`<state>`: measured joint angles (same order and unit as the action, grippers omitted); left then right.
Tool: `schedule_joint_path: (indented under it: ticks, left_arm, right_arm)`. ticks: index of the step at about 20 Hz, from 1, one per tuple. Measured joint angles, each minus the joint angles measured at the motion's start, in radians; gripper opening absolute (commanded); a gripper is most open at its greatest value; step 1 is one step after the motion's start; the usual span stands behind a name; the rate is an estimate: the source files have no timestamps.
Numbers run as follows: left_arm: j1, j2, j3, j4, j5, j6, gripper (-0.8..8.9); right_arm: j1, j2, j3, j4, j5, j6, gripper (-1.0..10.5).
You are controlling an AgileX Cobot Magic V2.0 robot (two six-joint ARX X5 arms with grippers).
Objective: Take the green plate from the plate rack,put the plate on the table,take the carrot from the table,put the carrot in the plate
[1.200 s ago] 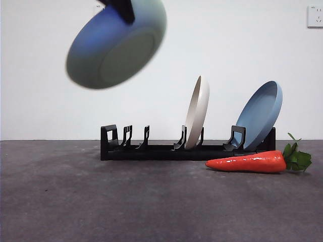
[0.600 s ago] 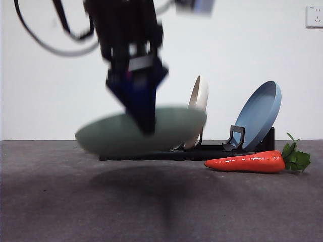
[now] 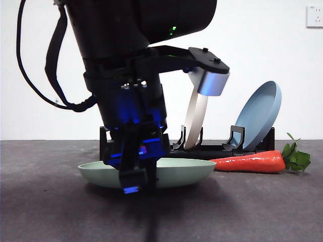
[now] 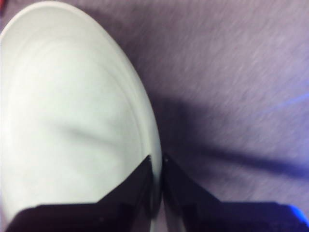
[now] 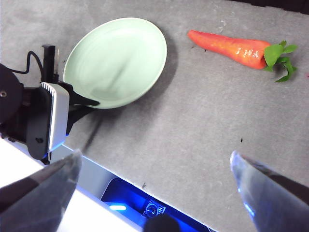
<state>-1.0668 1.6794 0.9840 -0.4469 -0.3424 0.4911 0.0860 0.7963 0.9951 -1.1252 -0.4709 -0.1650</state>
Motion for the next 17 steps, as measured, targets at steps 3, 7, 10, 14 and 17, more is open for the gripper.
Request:
schedule_joint_path:
  ticks: [3,7,10,14,17]
  left_arm:
    - [0.002,0.008,-0.005,-0.018,0.103,-0.061,2.99]
    - [0.0,0.012,-0.008,-0.018,0.101,-0.124,3.14]
    - [0.0,0.01,0.0,-0.027,0.102,-0.158,3.14]
    - [0.0,-0.079,0.061,-0.066,0.111,-0.236,3.14]
    - [0.0,-0.231,0.129,-0.082,0.111,-0.287,3.14]
  right_arm:
    - [0.0,0.002,0.0,0.005,0.0,0.017,6.6]
    - [0.0,0.023,0.0,0.039,0.001,0.062,6.6]
    - [0.0,0.068,0.0,0.119,0.001,0.152,6.6]
    - [0.018,0.181,0.0,0.273,0.004,0.245,6.0]
    - [0.042,0.306,0.0,0.379,0.043,0.202,6.0]
